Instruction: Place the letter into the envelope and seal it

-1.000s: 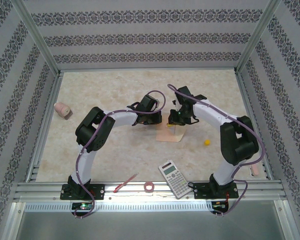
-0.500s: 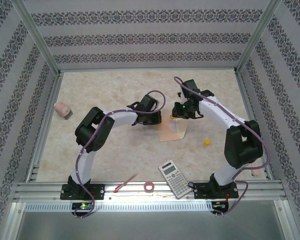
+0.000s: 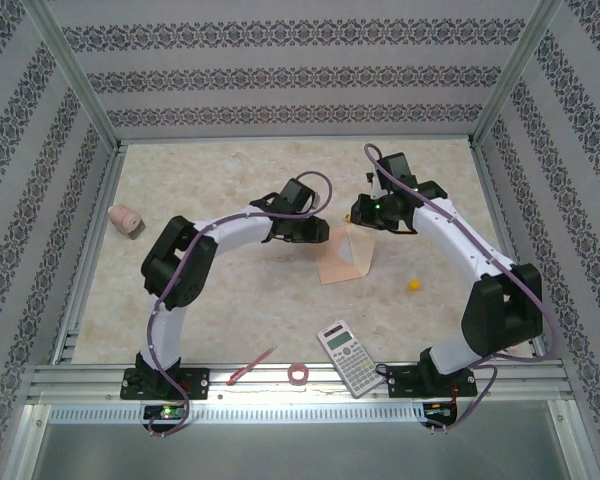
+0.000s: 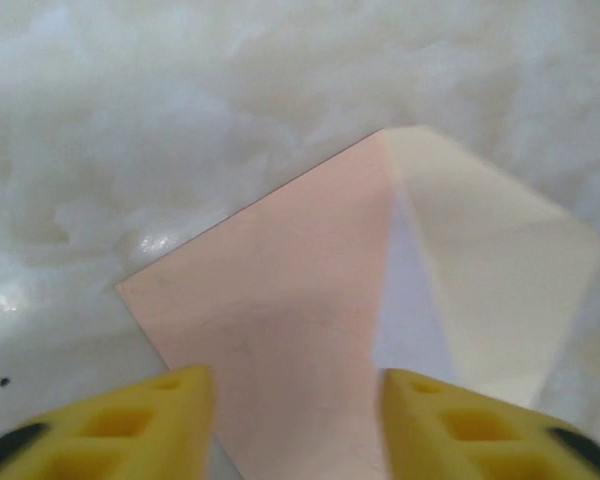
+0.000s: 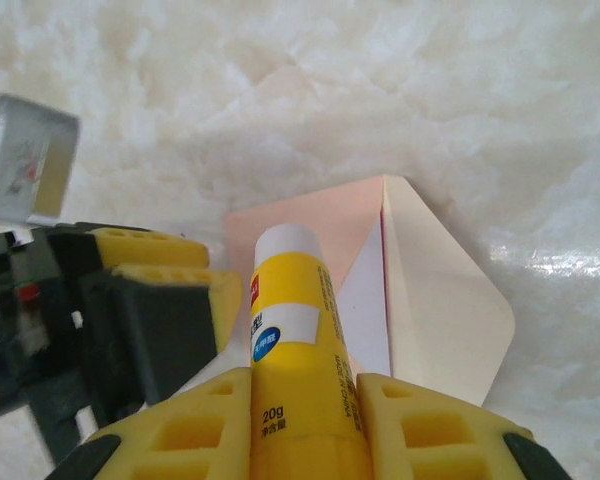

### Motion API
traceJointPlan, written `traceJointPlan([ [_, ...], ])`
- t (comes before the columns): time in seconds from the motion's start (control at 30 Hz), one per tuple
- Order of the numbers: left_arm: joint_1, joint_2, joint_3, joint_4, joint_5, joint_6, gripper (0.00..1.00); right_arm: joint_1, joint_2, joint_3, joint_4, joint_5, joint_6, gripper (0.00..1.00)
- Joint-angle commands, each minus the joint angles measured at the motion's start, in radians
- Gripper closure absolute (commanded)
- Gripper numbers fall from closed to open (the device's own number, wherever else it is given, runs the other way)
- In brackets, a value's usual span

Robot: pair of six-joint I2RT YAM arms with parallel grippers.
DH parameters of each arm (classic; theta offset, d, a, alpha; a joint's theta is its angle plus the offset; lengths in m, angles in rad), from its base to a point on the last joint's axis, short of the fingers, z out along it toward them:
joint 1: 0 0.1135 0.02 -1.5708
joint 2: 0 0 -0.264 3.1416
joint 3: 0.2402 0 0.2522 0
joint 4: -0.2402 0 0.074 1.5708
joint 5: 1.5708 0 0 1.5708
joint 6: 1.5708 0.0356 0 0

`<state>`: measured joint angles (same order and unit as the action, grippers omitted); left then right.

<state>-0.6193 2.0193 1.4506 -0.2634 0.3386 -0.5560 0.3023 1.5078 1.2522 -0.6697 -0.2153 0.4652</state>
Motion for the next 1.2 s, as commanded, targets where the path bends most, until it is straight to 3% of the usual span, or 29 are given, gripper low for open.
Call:
traceJointPlan([
  [0.0,0.019,-0.135,0.018,-0.017,0.013,-0.008,0.36,-0.017,-0.075,-0.003,0.068,0.031,0.054,0.98],
  [0.17,0.091,-0.276,-0.08,0.109,0.092,-0.112,0.17,-0.024,-0.147,-0.03,0.189,0.032,0.118,0.98],
  [0.37,0.181,-0.424,-0.197,0.325,0.182,-0.261,0.06,-0.023,-0.19,-0.098,0.436,-0.013,0.23,0.97],
  [0.73,0.204,-0.479,-0.3,0.632,0.249,-0.547,0.05,0.078,-0.153,-0.195,0.875,-0.037,0.455,0.97],
  [0.87,0.204,-0.5,-0.35,0.688,0.213,-0.605,0.05,0.123,-0.127,-0.192,0.943,-0.021,0.48,0.97],
  [1.17,0.203,-0.52,-0.37,0.69,0.192,-0.603,0.05,0.141,-0.107,-0.183,0.949,-0.027,0.492,0.97],
])
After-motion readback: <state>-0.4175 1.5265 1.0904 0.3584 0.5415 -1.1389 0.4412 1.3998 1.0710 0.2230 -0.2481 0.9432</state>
